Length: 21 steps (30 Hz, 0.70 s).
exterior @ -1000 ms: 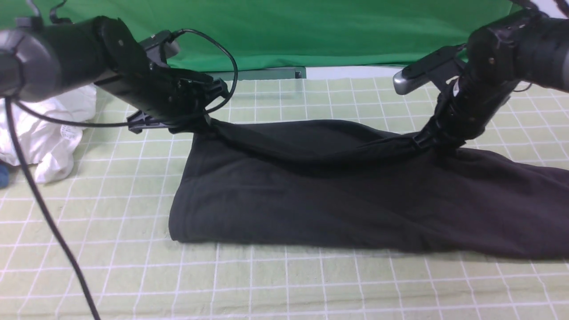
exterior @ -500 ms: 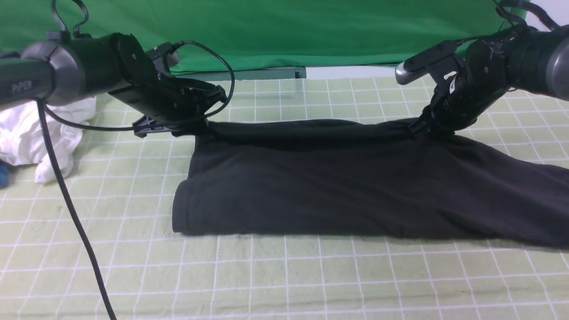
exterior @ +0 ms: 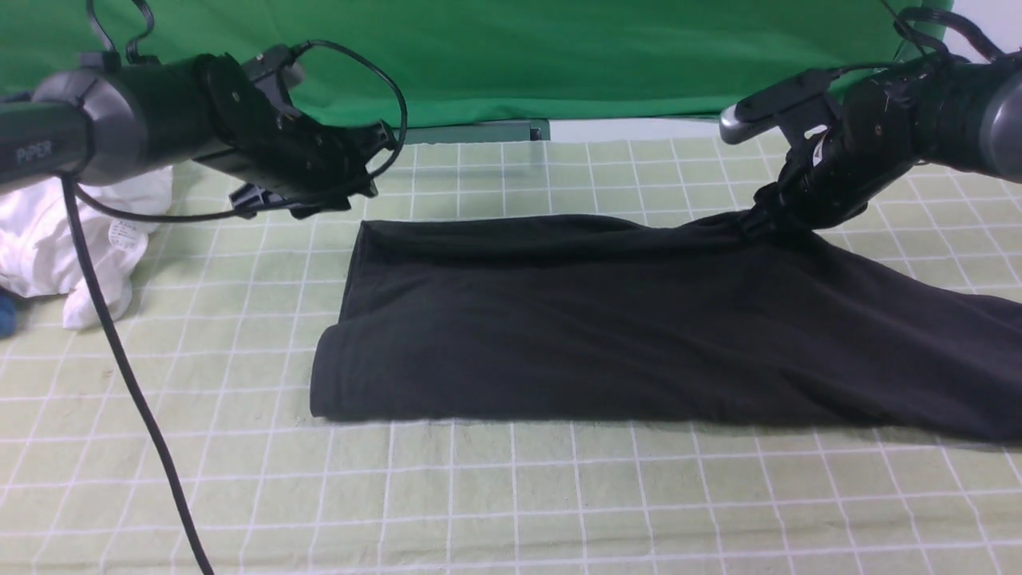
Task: Fold a long-sleeved shirt over a green coffee tablecloth.
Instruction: 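Fold the black garment in half by bringing its near edge over to the far edge, then pull the folded dark garment lengthwise by its ends to straighten it flat on the table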
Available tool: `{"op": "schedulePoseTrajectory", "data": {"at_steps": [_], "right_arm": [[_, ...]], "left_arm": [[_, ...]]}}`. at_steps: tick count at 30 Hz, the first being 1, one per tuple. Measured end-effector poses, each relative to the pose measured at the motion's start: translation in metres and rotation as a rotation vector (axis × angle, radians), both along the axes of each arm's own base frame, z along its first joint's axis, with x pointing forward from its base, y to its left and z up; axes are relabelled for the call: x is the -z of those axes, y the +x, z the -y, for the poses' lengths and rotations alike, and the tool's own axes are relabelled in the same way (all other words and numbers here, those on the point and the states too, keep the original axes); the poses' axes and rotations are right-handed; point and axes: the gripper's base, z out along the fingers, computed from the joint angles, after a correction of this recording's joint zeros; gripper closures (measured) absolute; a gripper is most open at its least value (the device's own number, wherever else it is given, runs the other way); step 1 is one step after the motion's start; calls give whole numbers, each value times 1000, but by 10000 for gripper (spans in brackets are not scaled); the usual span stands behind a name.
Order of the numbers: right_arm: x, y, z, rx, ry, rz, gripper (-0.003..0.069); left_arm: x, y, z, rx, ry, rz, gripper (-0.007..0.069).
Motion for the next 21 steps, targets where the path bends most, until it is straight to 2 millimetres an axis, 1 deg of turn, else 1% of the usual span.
{"op": "schedulePoseTrajectory", "data": {"at_steps": [1, 3, 4, 5, 6, 7, 8, 9, 11, 12, 13, 15, 16, 17, 18, 19, 20, 21], "right_arm": [[-7, 1, 3, 3, -8, -3, 340], [-19, 3, 7, 11, -13, 5, 340], [-29, 3, 9, 17, -12, 17, 338], [-36, 4, 12, 23, -13, 26, 338], [-53, 5, 16, 38, -9, 50, 338], [-68, 4, 20, 48, -5, 71, 338], [-71, 4, 20, 50, -6, 75, 338], [-86, 3, 23, 56, -5, 94, 342], [-107, -1, 26, 49, -15, 113, 364], [-117, -4, 27, 47, -22, 116, 393], [-123, -7, 28, 42, -28, 116, 419], [-134, -15, 30, 37, -43, 98, 507], [-135, -16, 31, 37, -46, 90, 515], [-138, -21, 32, 37, -56, 62, 575], [-139, -24, 33, 40, -63, 39, 611], [-139, -27, 34, 44, -67, 19, 632], [-138, -30, 35, 49, -75, -14, 644], [-137, -32, 35, 51, -81, -36, 649]], "left_arm": [[-9, 4, -4, -4, -7, 8, 283], [-19, 8, -8, -11, -22, 10, 235], [-25, 10, -11, -15, -33, 7, 211], [-30, 11, -13, -16, -43, 5, 202], [-42, 13, -16, -11, -61, -5, 179], [-52, 14, -17, 3, -72, -17, 172], [-53, 15, -17, 5, -73, -19, 171], [-66, 15, -17, 35, -79, -28, 174], [-76, 13, -13, 82, -81, -59, 197], [-79, 9, -8, 125, -82, -95, 239], [-81, 7, -5, 151, -82, -115, 260], [-79, 0, 5, 228, -67, -173, 356], [-79, -1, 6, 237, -65, -179, 365], [-75, -6, 15, 300, -50, -228, 436], [-71, -9, 21, 339, -42, -261, 497], [-68, -10, 24, 365, -38, -285, 526], [-60, -13, 32, 418, -27, -328, 574], [-53, -14, 38, 443, -26, -359, 594]]}}
